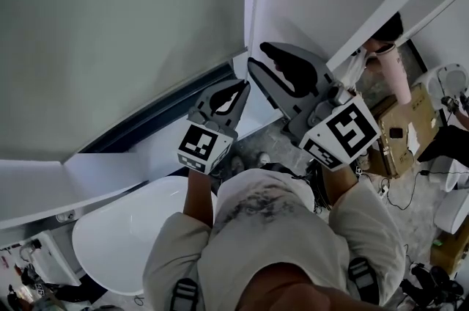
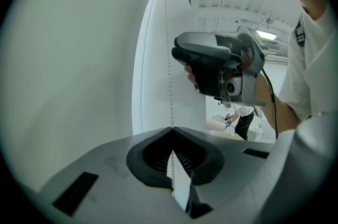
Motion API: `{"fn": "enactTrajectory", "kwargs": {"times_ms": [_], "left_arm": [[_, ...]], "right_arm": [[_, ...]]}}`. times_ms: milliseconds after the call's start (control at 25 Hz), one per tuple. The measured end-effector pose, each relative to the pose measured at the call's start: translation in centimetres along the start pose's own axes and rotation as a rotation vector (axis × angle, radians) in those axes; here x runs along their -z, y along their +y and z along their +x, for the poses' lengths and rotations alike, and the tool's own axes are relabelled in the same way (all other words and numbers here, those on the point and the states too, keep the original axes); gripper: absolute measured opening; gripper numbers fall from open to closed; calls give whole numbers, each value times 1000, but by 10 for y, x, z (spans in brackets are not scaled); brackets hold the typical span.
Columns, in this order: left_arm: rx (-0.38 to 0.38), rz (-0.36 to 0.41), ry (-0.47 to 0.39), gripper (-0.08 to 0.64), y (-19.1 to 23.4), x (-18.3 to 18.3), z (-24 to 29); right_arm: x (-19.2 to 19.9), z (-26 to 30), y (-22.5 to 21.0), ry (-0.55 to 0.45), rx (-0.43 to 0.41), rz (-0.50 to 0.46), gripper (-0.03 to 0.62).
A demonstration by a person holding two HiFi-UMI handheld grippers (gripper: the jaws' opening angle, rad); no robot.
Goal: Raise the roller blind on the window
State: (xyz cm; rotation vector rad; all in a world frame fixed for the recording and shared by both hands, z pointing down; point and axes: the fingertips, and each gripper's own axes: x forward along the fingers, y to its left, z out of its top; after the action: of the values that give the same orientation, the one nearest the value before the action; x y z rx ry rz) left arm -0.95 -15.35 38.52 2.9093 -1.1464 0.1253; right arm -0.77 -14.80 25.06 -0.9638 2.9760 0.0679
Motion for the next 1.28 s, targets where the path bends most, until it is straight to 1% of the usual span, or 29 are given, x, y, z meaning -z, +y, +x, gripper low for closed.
{"fn": "enactTrajectory", "kwargs": {"times_ms": [360,440,480,560,800,960,1120,1280], "left_arm": [[15,-29,-20,6,-3,3,-3],[14,-31,-26,6,-4,4,-4],[13,-31,-29,6,-4,3,-5],[8,-30,-31,6,-4,4,-7],[9,-37,-51,6,-9,7,-5],[14,-47,-56,6,-8,11,-3],[19,-57,-34,6,-12,21,-1],[17,-77,-4,6,-13,39,2]], "right_arm": [[-27,15,-4,-24,-14,-30,162],[-31,17,-3,-21,-16,-47,85],[-33,17,-1,-17,-19,-58,72],[-33,17,4,-15,-20,-77,67],[-29,8,4,-54,9,-114,66],[-24,5,1,-77,16,-90,66],[-15,6,2,-58,19,-88,66],[3,5,1,-40,16,-67,66]]}}
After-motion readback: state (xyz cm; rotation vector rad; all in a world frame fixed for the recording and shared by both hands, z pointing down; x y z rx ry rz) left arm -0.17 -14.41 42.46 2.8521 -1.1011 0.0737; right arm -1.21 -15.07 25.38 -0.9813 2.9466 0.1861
